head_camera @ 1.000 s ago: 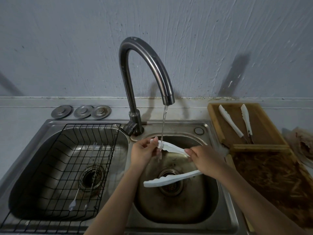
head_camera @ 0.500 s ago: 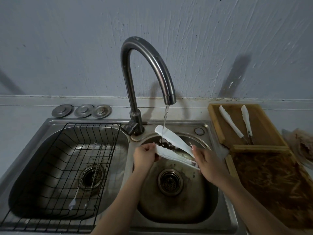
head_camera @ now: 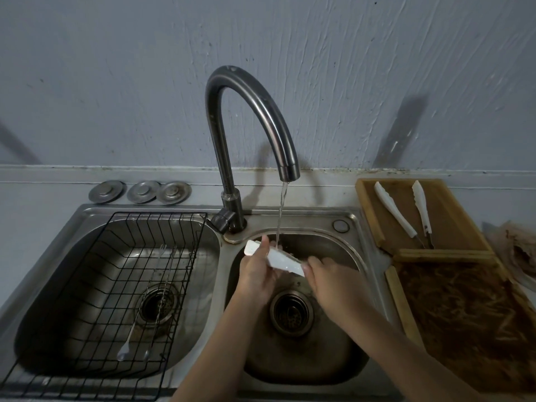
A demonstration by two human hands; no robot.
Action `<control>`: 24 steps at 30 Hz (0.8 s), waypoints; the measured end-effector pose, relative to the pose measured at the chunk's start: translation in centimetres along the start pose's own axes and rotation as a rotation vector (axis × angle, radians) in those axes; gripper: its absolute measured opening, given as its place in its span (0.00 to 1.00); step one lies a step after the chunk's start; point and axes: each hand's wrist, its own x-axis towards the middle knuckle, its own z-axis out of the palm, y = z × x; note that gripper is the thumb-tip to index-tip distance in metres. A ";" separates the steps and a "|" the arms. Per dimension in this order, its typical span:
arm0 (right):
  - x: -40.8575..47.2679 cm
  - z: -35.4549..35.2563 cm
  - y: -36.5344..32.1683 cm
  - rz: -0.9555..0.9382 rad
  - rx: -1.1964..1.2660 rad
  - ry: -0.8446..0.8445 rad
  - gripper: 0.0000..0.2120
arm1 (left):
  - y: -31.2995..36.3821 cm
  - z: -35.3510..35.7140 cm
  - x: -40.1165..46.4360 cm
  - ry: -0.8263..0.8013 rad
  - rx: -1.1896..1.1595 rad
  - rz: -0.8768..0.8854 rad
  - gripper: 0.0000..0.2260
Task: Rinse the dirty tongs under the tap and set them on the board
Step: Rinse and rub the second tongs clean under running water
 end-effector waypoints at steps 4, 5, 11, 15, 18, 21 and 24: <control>0.1 0.0 0.5 -0.051 0.136 0.115 0.22 | 0.8 -1.1 0.3 -0.126 -0.126 0.004 0.12; 0.1 0.0 0.8 -0.052 0.168 0.125 0.25 | 1.1 -1.4 0.2 -0.186 -0.177 0.021 0.08; 0.5 -0.5 2.4 -0.190 0.035 0.292 0.23 | 1.4 -1.8 0.3 -0.310 -0.295 0.025 0.09; 0.7 -0.4 2.5 -0.278 -0.010 0.364 0.21 | 1.8 -1.0 -0.1 -0.194 -0.309 0.000 0.09; 0.8 -0.2 2.3 -0.300 -0.002 0.406 0.16 | 2.1 -0.5 -0.5 -0.112 -0.331 -0.011 0.09; 1.1 -0.2 2.1 -0.308 0.027 0.427 0.15 | 2.3 0.1 -0.8 -0.080 -0.402 -0.004 0.11; 1.3 -0.6 1.7 -0.226 0.069 0.433 0.16 | 2.6 0.8 -0.8 -0.020 -0.482 0.008 0.13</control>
